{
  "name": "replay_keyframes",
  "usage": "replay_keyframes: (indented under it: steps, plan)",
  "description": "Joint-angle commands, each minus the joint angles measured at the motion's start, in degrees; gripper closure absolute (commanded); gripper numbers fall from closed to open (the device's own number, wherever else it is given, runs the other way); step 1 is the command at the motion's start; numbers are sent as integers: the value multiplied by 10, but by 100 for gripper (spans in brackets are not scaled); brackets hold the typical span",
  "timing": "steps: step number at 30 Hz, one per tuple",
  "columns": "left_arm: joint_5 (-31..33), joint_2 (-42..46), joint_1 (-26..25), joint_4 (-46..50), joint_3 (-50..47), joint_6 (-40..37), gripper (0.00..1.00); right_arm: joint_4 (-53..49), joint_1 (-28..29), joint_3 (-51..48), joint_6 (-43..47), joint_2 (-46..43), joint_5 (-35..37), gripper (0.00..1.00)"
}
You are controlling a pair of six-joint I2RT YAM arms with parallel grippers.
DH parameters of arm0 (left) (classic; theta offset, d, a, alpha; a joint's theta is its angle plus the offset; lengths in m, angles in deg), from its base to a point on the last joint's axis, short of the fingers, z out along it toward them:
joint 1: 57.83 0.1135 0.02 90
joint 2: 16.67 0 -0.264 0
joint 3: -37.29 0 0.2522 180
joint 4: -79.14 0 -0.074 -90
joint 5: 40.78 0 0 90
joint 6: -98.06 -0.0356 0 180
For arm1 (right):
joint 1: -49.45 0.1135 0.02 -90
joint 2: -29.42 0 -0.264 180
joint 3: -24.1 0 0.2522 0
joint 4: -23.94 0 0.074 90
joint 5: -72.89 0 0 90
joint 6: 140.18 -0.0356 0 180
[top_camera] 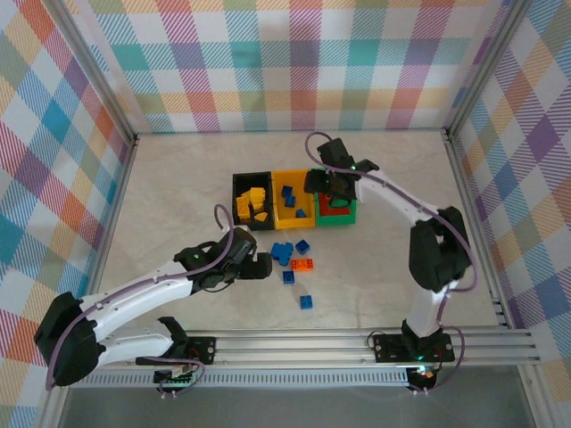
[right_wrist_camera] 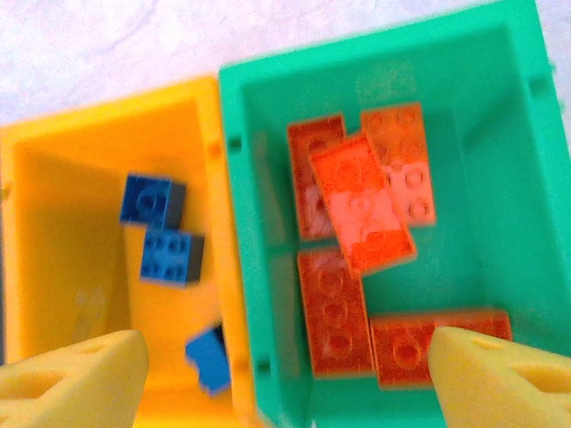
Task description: Sort the legos into containers by color
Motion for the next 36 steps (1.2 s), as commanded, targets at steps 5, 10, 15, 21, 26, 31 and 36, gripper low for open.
replay_keyframes:
  steps: [5, 10, 15, 21, 26, 31, 36]
  plan:
    - [-15, -117, -55, -58, 51, -47, 13, 59, 36, -183, -29, -162, -41, 16]
    - [-16, -210, -93, -79, 97, -68, 18, 53, 37, -251, -37, -242, -34, 15]
    - [-3, -278, -107, -68, 137, -72, 27, 52, 37, -290, -41, -299, -27, 15]
    - [16, -309, -110, -56, 134, -54, 37, 56, 37, -312, -45, -326, -27, 14]
    - [12, -318, -109, -74, 121, -51, 49, 60, 37, -319, -46, -332, -25, 14]
    - [9, -311, -111, -77, 112, -45, 62, 58, 37, -322, -49, -334, -23, 14]
    - [21, -264, -122, -57, 98, -26, 66, 58, 37, -324, -53, -337, -23, 14]
